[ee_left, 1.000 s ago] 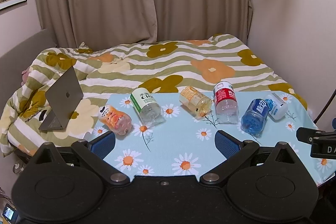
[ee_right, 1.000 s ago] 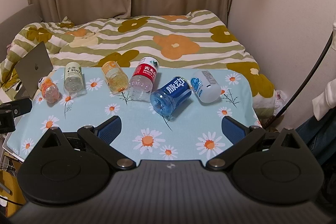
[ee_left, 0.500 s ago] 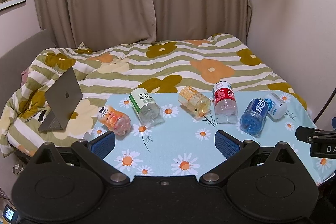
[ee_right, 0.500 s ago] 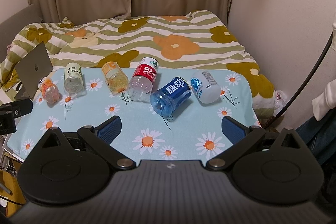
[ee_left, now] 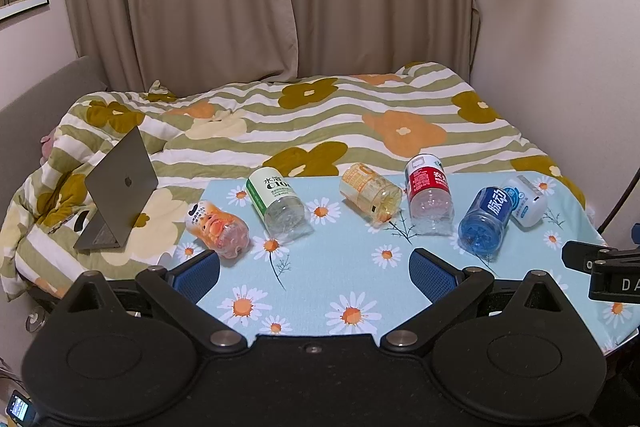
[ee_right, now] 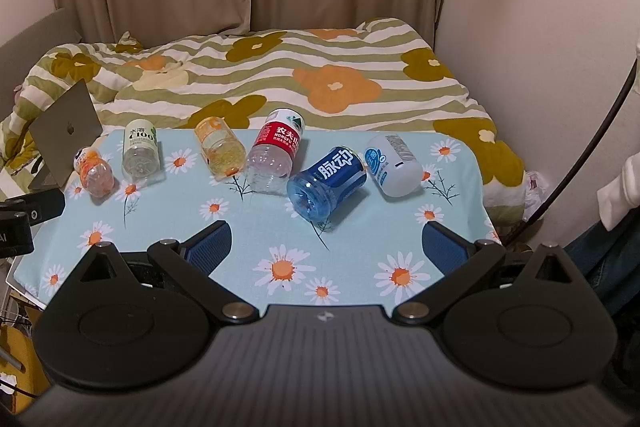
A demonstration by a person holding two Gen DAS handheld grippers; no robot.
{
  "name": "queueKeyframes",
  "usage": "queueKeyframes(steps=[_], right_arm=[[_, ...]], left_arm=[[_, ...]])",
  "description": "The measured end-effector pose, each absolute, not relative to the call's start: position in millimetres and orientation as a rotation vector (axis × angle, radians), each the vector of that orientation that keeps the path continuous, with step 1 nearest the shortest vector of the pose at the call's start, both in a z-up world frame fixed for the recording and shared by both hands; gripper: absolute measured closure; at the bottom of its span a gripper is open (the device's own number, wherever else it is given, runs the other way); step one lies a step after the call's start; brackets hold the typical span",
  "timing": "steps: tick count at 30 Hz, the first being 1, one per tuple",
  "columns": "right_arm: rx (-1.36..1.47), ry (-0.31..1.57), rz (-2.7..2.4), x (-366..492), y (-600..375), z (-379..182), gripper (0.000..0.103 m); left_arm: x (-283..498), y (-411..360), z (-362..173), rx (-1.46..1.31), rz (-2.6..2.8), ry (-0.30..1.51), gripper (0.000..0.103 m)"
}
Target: Flip cup upright
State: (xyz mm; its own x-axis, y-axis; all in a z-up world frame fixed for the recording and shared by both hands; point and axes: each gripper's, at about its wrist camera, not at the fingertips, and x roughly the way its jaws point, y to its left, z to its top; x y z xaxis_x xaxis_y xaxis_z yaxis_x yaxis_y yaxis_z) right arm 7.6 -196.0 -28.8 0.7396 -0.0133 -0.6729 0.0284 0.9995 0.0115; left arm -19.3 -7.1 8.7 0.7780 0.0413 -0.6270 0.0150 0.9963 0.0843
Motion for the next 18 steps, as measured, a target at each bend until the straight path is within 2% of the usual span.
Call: queueKeyframes(steps=[18], right_arm=[[0.033, 0.733, 0.069, 30.5, -223.5, -24.2, 0.000]], left_arm=[[-4.5, -32.2, 15.6, 0.078, 0.091, 0.669, 0.000]])
